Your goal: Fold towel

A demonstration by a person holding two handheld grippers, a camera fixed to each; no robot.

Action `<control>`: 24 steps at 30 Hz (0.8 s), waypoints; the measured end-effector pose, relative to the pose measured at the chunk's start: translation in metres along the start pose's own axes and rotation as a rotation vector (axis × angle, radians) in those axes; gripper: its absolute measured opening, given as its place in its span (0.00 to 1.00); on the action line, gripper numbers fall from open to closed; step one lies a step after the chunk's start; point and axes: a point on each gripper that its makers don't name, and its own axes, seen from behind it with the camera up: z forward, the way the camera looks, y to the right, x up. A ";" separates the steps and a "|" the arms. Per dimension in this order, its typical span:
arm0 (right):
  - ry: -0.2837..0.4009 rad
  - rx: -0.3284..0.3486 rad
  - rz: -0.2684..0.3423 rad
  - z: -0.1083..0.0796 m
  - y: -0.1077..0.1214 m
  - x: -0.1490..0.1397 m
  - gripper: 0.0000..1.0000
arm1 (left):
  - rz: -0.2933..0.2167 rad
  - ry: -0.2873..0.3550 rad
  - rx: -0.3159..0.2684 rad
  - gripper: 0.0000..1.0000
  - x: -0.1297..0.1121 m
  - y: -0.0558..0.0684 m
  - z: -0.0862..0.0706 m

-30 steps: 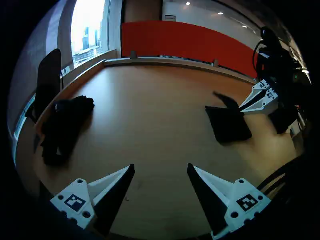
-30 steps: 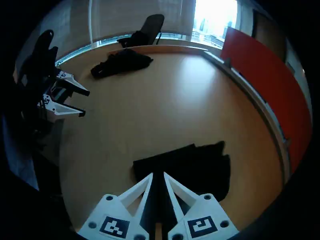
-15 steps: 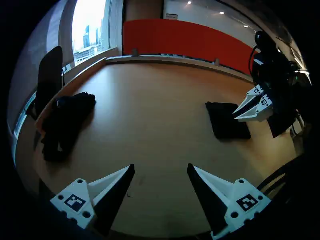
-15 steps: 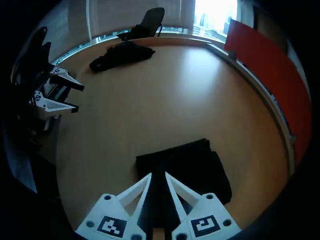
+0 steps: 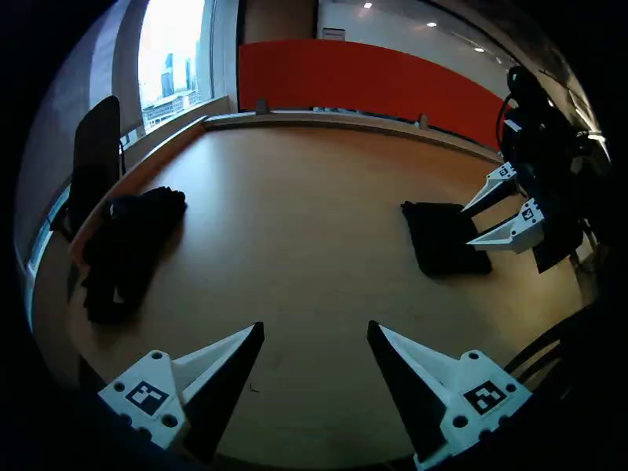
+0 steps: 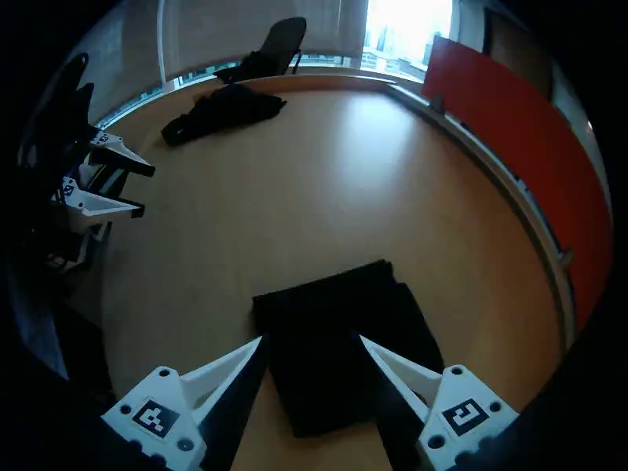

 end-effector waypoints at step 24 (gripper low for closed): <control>-0.043 -0.068 0.134 -0.022 -0.003 -0.066 0.77 | 0.026 0.004 0.005 0.98 0.004 0.001 -0.003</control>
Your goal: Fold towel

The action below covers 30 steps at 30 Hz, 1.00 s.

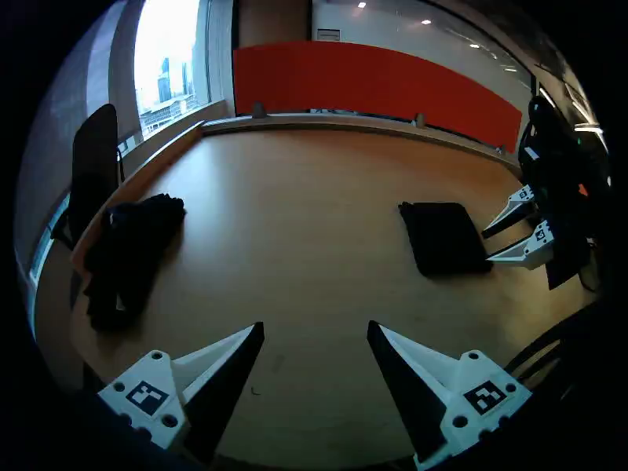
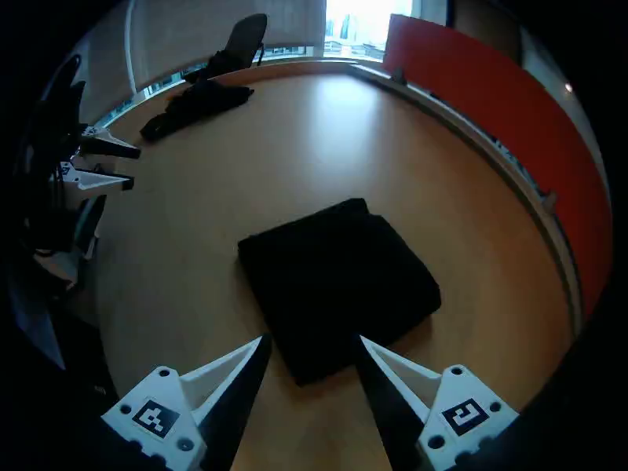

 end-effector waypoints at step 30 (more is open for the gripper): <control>-0.046 -0.014 0.124 0.009 -0.004 -0.041 0.39 | 0.006 -0.007 -0.006 0.98 -0.003 0.005 -0.001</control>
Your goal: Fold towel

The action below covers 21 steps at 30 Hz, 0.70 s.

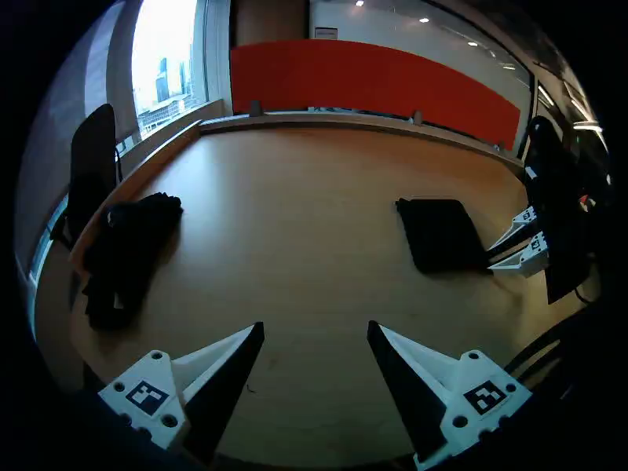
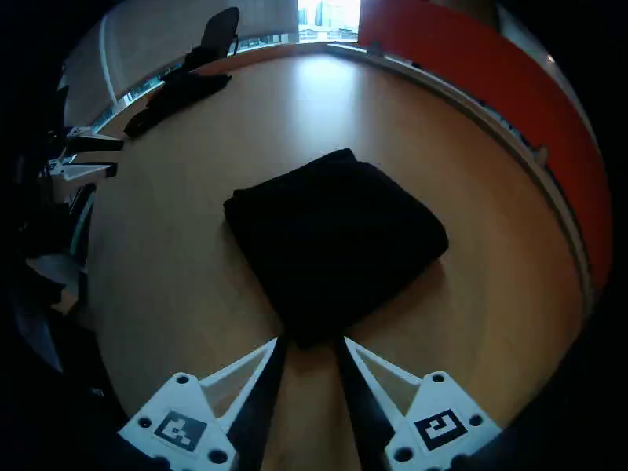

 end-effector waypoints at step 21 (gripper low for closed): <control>-0.007 -0.004 0.013 -0.002 0.001 -0.002 0.19 | 0.010 0.006 -0.007 0.98 0.004 0.002 0.002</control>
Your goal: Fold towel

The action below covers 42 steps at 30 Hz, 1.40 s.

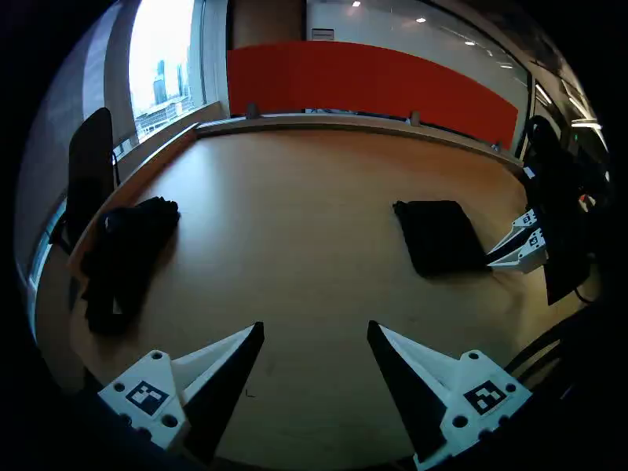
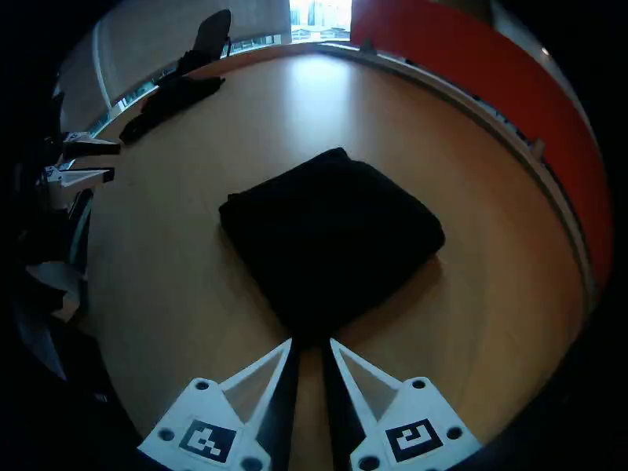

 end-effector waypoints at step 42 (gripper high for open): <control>0.251 -0.125 -0.149 -0.094 0.066 0.152 0.05 | 0.032 0.066 -0.031 0.98 0.036 0.004 -0.001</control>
